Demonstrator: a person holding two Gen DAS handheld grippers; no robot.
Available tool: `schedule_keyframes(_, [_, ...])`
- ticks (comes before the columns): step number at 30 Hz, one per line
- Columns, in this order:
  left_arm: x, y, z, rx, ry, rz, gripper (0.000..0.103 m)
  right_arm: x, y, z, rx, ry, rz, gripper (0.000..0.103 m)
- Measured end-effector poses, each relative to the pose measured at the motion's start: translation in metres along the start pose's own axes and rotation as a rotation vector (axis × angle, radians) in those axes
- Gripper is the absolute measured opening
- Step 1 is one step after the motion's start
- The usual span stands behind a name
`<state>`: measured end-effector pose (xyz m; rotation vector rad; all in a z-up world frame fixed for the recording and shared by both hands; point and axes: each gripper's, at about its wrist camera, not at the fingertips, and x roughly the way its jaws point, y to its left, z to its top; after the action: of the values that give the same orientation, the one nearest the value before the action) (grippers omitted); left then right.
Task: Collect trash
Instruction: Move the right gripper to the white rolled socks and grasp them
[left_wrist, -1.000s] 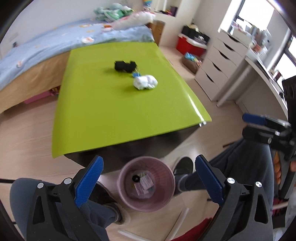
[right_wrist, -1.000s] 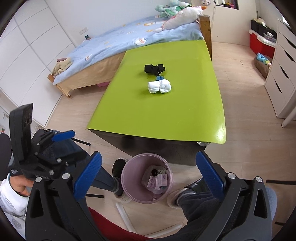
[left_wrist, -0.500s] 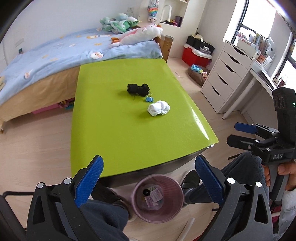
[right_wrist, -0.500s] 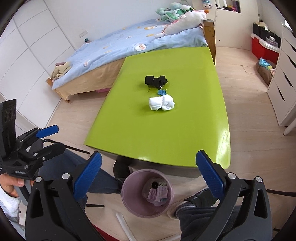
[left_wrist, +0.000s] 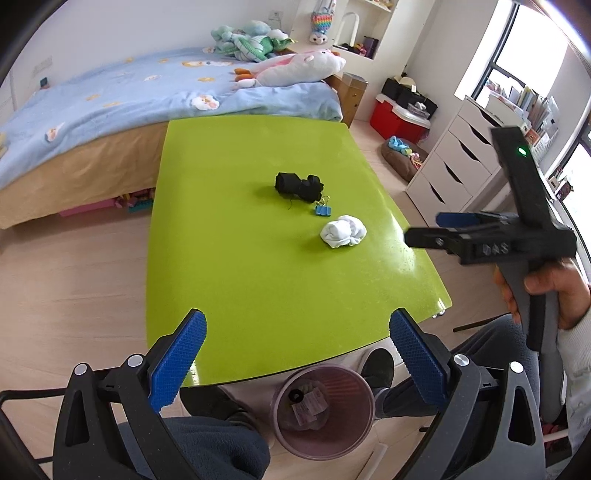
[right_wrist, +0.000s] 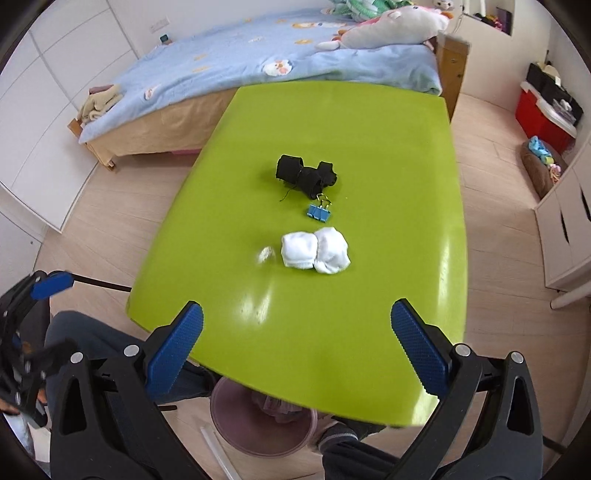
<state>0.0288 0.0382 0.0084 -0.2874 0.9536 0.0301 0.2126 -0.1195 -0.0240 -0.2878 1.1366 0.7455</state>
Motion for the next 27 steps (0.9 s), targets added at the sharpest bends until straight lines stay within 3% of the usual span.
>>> schedule_keyframes(8, [0.011, 0.013, 0.005, -0.023, 0.013, -0.016, 0.095, 0.071, 0.0, 0.04, -0.008, 0.128, -0.004, 0.1])
schedule_keyframes(16, [0.017, 0.021, 0.005, -0.044, 0.028, -0.012, 0.095, 0.116, -0.005, 0.047, -0.006, 0.225, -0.032, 0.099])
schedule_keyframes(17, [0.017, 0.022, 0.005, -0.045, 0.029, -0.011, 0.095, 0.118, -0.006, 0.047, -0.006, 0.231, -0.032, 0.096])
schedule_keyframes(20, [0.019, 0.023, 0.004, -0.049, 0.034, -0.008, 0.095, 0.122, -0.01, 0.045, -0.002, 0.245, -0.044, 0.074])
schedule_keyframes(27, [0.023, 0.023, 0.006, -0.049, 0.04, -0.01, 0.095, 0.12, -0.014, 0.042, -0.002, 0.23, -0.029, 0.045])
